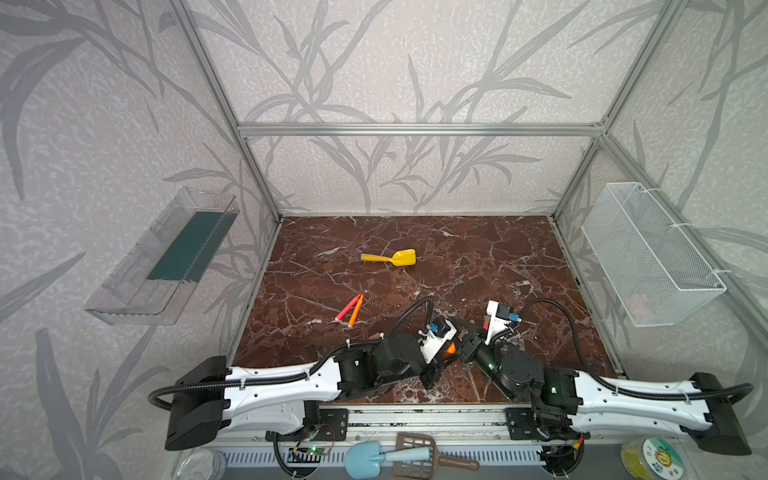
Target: Insert the pens into the pen caps
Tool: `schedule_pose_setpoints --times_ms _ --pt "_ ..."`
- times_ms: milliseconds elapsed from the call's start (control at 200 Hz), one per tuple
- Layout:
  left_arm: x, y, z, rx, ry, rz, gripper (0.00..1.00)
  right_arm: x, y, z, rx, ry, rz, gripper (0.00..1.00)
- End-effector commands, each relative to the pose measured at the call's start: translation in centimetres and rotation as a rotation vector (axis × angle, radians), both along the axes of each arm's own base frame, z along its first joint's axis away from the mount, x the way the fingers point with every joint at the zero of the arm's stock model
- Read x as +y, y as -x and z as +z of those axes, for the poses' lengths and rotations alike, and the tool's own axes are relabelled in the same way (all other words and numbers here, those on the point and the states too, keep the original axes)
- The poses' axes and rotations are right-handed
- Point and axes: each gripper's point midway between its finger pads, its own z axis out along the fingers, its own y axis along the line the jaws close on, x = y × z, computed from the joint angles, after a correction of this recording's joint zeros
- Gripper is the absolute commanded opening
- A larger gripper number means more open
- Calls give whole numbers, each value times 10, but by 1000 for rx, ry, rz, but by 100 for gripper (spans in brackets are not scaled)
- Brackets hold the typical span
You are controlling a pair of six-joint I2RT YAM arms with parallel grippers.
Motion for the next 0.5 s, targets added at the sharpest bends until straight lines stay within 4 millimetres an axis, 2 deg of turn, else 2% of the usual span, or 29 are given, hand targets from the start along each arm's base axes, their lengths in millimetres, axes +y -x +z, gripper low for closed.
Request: schedule_pose_setpoints --times_ms 0,200,350,495 --pt "-6 -21 47 -39 194 103 0 3 14 -25 -22 141 79 22" --pt "-22 -4 40 -32 197 57 0 -4 13 -12 -59 134 69 26" --pt "-25 -3 39 -43 188 68 0 -7 13 -13 -61 133 63 26" --pt "-23 -7 40 -52 185 97 0 -8 13 -16 -50 135 59 14"
